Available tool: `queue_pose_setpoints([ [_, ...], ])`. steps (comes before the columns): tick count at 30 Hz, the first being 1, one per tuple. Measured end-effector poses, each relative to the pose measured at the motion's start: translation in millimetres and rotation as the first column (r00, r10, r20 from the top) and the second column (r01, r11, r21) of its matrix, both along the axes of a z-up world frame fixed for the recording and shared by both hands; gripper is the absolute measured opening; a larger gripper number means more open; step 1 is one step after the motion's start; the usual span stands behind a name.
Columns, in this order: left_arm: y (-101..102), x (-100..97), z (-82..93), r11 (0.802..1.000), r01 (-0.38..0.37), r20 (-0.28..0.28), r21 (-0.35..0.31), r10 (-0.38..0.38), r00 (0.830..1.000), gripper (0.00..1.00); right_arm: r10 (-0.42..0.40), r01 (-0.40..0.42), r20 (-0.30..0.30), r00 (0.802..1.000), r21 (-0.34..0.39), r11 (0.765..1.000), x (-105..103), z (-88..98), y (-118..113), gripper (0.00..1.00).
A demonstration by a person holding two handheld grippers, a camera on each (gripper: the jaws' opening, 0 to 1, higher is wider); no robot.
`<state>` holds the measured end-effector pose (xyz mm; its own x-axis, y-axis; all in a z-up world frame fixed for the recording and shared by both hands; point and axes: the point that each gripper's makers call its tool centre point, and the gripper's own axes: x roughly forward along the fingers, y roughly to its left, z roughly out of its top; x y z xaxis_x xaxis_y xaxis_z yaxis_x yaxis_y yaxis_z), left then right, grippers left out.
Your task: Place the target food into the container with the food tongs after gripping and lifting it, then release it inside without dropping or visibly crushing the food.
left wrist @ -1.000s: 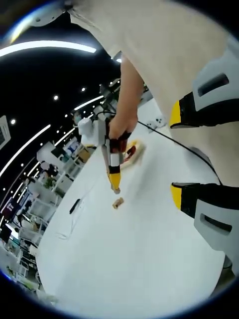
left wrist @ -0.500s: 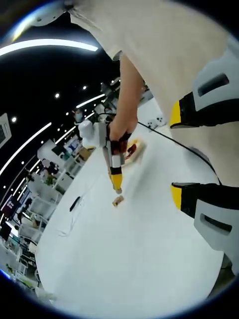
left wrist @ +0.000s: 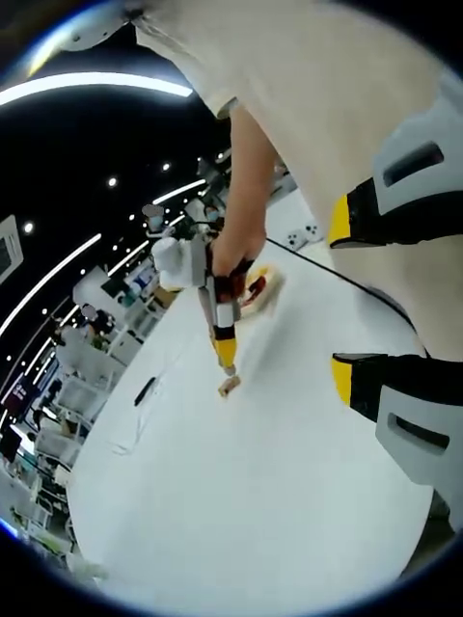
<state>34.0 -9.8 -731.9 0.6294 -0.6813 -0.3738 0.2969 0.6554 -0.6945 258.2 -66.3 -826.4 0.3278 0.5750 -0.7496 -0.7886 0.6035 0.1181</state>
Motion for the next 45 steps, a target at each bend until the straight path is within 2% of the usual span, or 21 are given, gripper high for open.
queue_pose_setpoints([
  [15, 3, 0.4, -1.8, 1.000, -0.011, -0.012, -0.004, 0.011, 1.000, 0.43, 0.004, -0.004, -0.013, 1.000, -0.022, 1.000, 4, -7.7, 7, 0.29],
  [23, 3, 1.0, -1.3, 1.000, -0.011, -0.012, -0.002, 0.011, 1.000, 0.43, -0.021, 0.021, -0.034, 0.999, -0.013, 1.000, 7, -7.9, 8, 0.29],
  [45, 7, -2.8, -5.6, 1.000, -0.029, -0.022, -0.011, 0.029, 0.999, 0.43, -0.004, -0.001, -0.045, 0.999, -0.111, 0.994, 4, -19.2, 6, 0.29],
])
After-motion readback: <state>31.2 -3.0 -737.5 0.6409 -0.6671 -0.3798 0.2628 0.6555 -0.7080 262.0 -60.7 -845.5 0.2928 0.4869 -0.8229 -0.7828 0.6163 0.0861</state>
